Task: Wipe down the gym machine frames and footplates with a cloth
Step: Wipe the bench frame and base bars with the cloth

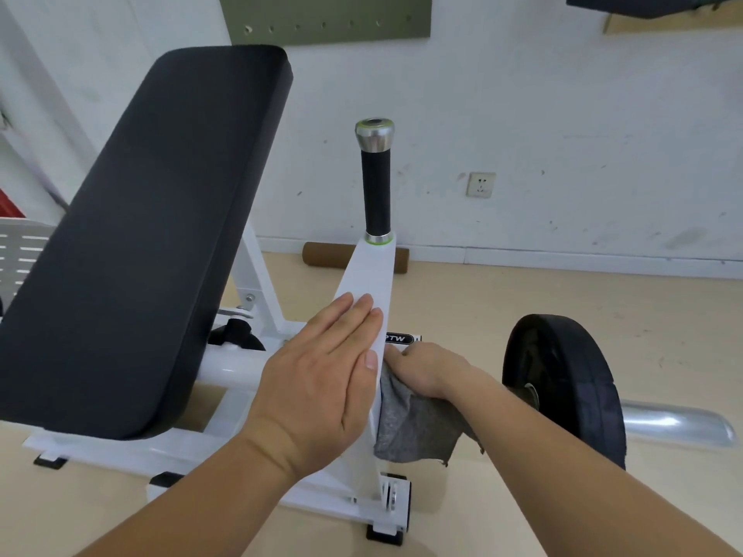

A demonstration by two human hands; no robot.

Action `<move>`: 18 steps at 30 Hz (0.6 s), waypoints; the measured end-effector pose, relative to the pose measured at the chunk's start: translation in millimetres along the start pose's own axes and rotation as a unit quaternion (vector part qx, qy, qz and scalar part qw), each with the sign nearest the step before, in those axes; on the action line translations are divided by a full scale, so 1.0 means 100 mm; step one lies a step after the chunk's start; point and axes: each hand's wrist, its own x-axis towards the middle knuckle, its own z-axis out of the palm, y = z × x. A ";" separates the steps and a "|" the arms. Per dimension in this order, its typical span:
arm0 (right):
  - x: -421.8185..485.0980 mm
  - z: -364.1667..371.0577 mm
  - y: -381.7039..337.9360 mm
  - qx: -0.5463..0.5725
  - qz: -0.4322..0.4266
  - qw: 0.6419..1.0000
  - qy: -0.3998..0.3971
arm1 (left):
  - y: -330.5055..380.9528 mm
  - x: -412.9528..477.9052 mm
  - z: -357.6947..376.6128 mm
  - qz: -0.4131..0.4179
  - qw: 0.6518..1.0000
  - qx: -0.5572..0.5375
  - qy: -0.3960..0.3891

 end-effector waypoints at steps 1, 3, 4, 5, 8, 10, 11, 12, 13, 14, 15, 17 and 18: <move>-0.09 0.06 0.00 -0.035 -0.026 0.998 0.047 | 0.00 0.01 0.00 -0.001 1.000 -0.002 0.000; -0.31 0.18 0.03 -0.071 -0.096 0.983 0.137 | -0.01 0.01 0.00 -0.001 1.000 -0.009 0.006; -0.40 0.24 0.08 -0.080 -0.138 0.972 0.172 | -0.01 0.01 0.01 -0.002 1.000 -0.013 0.009; -0.48 0.29 0.14 -0.090 -0.180 0.959 0.197 | -0.01 0.00 0.03 -0.002 1.000 -0.016 0.011; -0.65 0.35 0.24 -0.037 -0.206 0.946 0.246 | 0.00 0.01 0.02 -0.004 1.000 -0.020 0.007; -0.80 0.39 0.20 0.036 -0.154 0.951 0.267 | 0.03 0.00 -0.02 -0.014 0.999 -0.034 -0.014; -0.87 0.40 0.16 0.080 -0.137 0.952 0.262 | 0.04 -0.01 -0.04 -0.021 0.998 -0.043 -0.028; -0.95 0.40 0.12 0.128 -0.127 0.946 0.268 | 0.04 -0.02 -0.08 -0.024 0.997 -0.050 -0.047; -1.03 0.37 0.08 0.180 -0.117 0.936 0.278 | 0.03 -0.01 -0.13 -0.023 0.996 -0.054 -0.067; -1.08 0.35 0.03 0.241 -0.108 0.920 0.289 | 0.00 0.02 -0.18 -0.022 0.995 -0.052 -0.086; -1.15 0.31 -0.05 0.297 -0.098 0.902 0.298 | -0.03 0.08 -0.24 -0.023 0.993 -0.050 -0.102; -1.19 0.30 -0.28 0.382 -0.085 0.870 0.300 | -0.07 0.24 -0.31 -0.041 0.991 -0.050 -0.119; -1.21 0.35 -0.43 0.427 -0.088 0.851 0.294 | -0.08 0.30 -0.32 -0.050 0.990 -0.055 -0.121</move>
